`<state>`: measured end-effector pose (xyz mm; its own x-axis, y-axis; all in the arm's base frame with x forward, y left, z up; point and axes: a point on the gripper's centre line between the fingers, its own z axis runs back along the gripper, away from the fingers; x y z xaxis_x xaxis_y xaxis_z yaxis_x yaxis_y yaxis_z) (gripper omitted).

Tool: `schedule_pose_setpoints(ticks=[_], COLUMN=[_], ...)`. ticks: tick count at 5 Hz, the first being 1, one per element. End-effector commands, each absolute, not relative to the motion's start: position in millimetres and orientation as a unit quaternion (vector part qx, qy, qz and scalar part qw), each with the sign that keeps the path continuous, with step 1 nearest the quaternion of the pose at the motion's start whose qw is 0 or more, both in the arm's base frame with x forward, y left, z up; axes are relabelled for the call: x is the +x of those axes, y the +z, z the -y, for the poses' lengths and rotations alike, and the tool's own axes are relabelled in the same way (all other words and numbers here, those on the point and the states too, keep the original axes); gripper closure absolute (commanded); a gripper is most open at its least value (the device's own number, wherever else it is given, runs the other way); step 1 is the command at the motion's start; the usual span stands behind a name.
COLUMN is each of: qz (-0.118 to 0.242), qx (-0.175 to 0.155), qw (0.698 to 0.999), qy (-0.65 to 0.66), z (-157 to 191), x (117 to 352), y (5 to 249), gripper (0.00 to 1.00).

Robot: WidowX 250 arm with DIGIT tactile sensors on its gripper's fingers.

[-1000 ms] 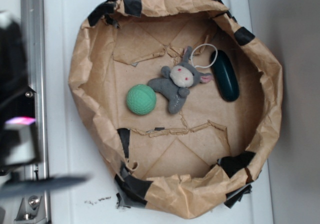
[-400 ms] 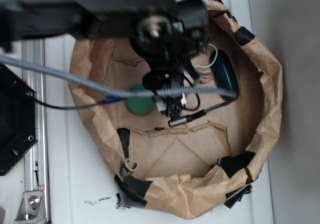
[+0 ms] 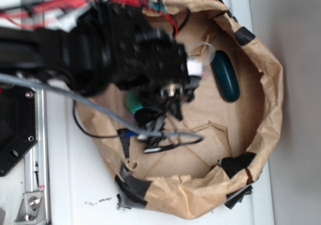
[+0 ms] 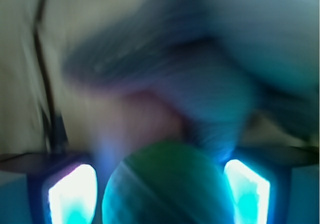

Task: Grab the green ball.

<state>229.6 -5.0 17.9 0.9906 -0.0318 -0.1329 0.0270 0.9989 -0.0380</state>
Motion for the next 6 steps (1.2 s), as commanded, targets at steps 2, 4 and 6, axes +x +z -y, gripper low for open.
schedule_pose_setpoints(ticks=[2, 4, 6], qz=[-0.055, 0.013, 0.101], qx=[0.054, 0.075, 0.051], qw=[0.995, 0.996, 0.993], qy=[-0.057, -0.041, -0.014], z=[-6.1, -13.5, -16.0], x=[214.7, 228.6, 251.1], y=[52.8, 121.2, 186.5], gripper=[1.00, 1.00, 1.00])
